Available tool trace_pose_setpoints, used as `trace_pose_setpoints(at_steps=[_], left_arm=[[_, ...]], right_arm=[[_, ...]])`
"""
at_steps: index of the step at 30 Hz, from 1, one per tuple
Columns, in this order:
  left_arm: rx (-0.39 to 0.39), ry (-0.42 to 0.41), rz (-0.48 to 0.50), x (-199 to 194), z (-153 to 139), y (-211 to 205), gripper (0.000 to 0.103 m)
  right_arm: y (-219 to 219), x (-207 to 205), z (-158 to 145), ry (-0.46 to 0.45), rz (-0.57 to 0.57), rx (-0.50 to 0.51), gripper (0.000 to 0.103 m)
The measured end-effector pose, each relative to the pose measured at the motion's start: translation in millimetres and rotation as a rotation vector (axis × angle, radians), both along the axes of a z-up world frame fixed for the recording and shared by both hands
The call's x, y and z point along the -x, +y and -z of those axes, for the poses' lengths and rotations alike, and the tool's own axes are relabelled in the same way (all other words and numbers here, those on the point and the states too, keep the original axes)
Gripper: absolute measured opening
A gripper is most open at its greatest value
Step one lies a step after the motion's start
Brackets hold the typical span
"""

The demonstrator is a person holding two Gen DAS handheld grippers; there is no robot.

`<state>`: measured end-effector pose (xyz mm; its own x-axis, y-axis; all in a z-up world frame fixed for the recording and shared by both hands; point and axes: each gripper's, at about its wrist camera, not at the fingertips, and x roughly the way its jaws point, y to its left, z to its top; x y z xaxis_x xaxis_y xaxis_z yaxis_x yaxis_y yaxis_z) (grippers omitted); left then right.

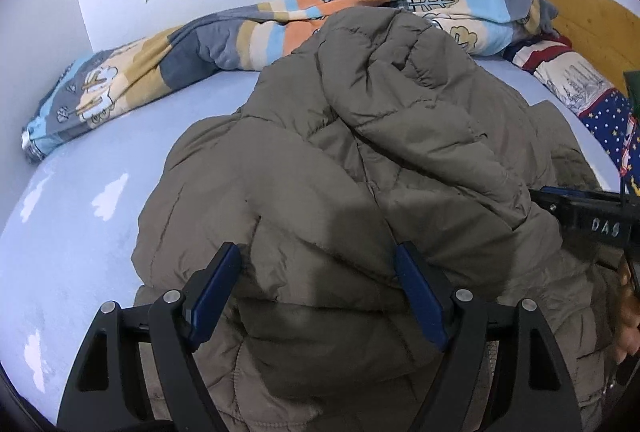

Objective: Fold large clothes

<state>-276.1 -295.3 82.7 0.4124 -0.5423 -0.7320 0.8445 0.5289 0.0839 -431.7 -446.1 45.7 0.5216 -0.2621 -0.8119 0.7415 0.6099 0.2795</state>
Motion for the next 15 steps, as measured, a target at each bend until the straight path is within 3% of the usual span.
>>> trace_pose_setpoints(at_steps=[4, 9, 15], left_arm=[[0.022, -0.019, -0.001, 4, -13, 4, 0.079], [0.097, -0.089, 0.005, 19, -44, 17, 0.079], [0.201, -0.196, 0.006, 50, -85, 50, 0.079]], right_arm=[[20, -13, -18, 0.085, -0.013, 0.124, 0.038], [60, 2, -70, 0.021, -0.024, 0.239, 0.038], [109, 46, -104, -0.008, 0.046, 0.29, 0.04]])
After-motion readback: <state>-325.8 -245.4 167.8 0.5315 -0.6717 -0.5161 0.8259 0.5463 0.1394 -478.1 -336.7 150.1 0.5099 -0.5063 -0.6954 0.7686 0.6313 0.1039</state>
